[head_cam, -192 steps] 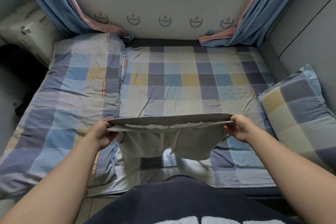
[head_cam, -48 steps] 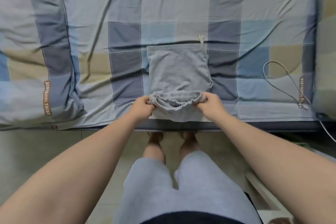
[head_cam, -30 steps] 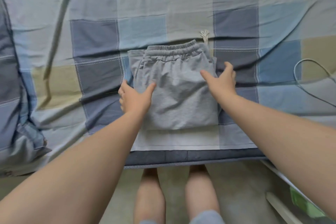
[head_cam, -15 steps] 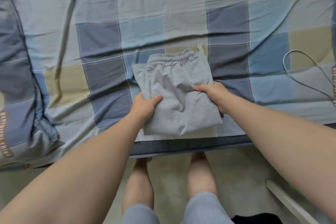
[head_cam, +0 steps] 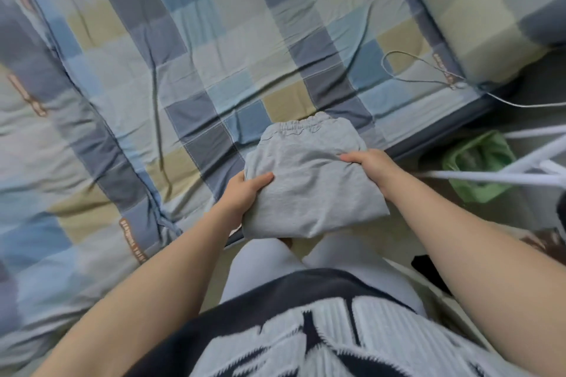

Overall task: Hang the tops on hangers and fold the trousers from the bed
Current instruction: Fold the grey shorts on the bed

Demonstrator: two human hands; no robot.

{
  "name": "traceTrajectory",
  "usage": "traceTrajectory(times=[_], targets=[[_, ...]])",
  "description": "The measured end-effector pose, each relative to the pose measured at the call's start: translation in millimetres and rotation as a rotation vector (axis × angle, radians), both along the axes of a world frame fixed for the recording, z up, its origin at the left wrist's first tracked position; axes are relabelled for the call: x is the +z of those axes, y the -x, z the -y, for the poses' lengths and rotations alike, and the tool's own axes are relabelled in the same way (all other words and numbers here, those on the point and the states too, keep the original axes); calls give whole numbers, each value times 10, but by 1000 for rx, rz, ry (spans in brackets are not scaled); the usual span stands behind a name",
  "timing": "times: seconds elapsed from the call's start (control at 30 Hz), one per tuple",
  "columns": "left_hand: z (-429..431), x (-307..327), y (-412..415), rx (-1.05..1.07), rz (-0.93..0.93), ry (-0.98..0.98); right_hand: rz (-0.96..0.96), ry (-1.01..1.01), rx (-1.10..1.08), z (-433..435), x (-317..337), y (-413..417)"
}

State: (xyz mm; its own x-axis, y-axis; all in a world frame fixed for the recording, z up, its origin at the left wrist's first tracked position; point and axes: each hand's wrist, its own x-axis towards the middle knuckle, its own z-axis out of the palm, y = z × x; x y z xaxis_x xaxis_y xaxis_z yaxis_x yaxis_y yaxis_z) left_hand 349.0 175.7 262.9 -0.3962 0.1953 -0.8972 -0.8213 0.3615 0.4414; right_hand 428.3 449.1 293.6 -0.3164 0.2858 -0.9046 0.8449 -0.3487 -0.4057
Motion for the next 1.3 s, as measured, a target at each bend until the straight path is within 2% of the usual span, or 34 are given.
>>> traceTrajectory(times=[0.37, 0.6, 0.93, 1.3], targets=[[-463, 1344, -104, -359, -252, -288, -345, -207, -436, 124, 1693, -1174], [-1235, 2072, -703, -624, -413, -503, -483, -422, -664, 40, 2424, -2418], [-2046, 2842, -2934, -944, -501, -786, -545, -725, -961, 389, 3067, -5060], [-2464, 3225, -5728, -1437, -346, -1051, -462, -929, -1456, 1434, 3253, -7681]])
